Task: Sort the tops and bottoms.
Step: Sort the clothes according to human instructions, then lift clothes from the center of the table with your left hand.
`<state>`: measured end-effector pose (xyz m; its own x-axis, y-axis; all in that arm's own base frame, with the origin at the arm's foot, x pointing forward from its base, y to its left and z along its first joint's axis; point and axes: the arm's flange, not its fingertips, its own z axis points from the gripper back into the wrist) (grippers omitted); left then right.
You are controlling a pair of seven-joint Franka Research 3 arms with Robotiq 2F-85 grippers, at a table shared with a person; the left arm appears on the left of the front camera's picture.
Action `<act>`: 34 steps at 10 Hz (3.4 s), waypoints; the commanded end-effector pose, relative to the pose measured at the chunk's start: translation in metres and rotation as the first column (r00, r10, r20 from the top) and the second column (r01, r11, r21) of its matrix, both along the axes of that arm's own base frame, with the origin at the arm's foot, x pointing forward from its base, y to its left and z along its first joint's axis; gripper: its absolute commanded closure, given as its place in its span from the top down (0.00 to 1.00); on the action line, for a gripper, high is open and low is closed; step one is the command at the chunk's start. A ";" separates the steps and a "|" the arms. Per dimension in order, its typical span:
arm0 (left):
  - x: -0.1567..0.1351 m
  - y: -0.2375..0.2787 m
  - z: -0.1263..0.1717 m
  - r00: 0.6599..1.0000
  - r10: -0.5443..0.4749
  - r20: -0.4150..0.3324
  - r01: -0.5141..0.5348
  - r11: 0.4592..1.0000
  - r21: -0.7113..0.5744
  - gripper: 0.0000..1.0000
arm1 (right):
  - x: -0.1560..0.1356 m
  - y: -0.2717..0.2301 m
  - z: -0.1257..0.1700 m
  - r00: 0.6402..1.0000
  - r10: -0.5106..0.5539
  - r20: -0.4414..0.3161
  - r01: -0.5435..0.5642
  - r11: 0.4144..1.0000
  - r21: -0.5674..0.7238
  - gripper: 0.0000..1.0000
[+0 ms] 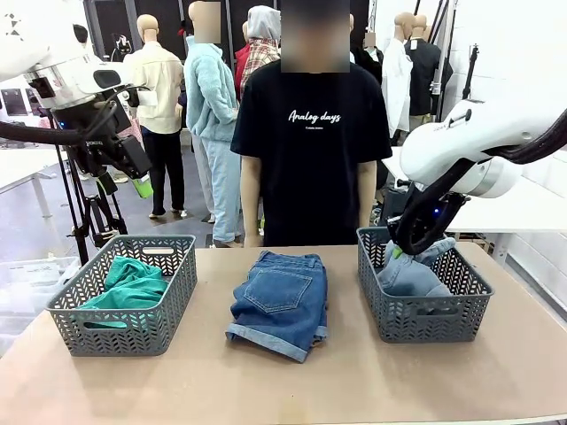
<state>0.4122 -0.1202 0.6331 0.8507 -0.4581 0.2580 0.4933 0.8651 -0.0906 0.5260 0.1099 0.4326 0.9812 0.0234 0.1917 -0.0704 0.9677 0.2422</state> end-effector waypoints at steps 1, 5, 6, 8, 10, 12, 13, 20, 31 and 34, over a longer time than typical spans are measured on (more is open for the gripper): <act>0.000 0.000 0.001 1.000 0.012 0.004 -0.012 1.000 -0.004 1.00 | 0.001 -0.003 0.002 0.999 0.024 -0.034 -0.022 0.998 0.051 0.00; 0.000 0.000 0.001 1.000 0.012 0.004 -0.012 1.000 -0.004 1.00 | -0.007 0.001 0.025 1.000 -0.001 0.001 0.001 1.000 -0.014 0.64; 0.000 0.000 0.001 1.000 0.012 0.004 -0.012 1.000 -0.004 1.00 | -0.009 -0.001 0.030 1.000 -0.017 0.005 0.017 0.999 -0.041 0.83; 0.000 0.000 0.001 1.000 0.012 0.004 -0.012 1.000 -0.004 1.00 | -0.011 -0.002 0.045 1.000 -0.019 0.025 0.021 0.999 -0.046 1.00; 0.000 0.000 0.001 1.000 0.012 0.004 -0.012 1.000 -0.004 1.00 | -0.002 0.003 0.060 1.000 -0.026 -0.007 0.024 0.986 -0.167 1.00; 0.000 0.000 0.001 1.000 0.012 0.004 -0.012 1.000 -0.004 1.00 | -0.011 -0.005 0.047 0.999 -0.011 0.044 0.013 0.999 -0.042 1.00; 0.000 0.000 0.001 1.000 0.012 0.004 -0.012 1.000 -0.004 1.00 | -0.011 -0.005 0.047 0.999 -0.011 0.044 0.013 0.999 -0.042 1.00; 0.000 0.000 0.001 1.000 0.012 0.004 -0.012 1.000 -0.004 1.00 | -0.011 -0.005 0.047 0.999 -0.011 0.044 0.013 0.999 -0.042 1.00; 0.000 0.000 0.001 1.000 0.012 0.004 -0.012 1.000 -0.004 1.00 | -0.096 -0.003 0.104 0.917 0.331 0.222 -0.312 0.943 -0.117 1.00; 0.000 0.000 0.001 1.000 0.012 0.004 -0.012 1.000 -0.004 1.00 | -0.103 -0.009 0.132 0.819 0.474 0.322 -0.454 0.880 -0.140 1.00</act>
<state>0.4122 -0.1202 0.6332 0.8506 -0.4580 0.2582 0.4933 0.8651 -0.0905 0.4183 0.1080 0.5743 0.7648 0.4464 0.4645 -0.5215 0.8524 0.0395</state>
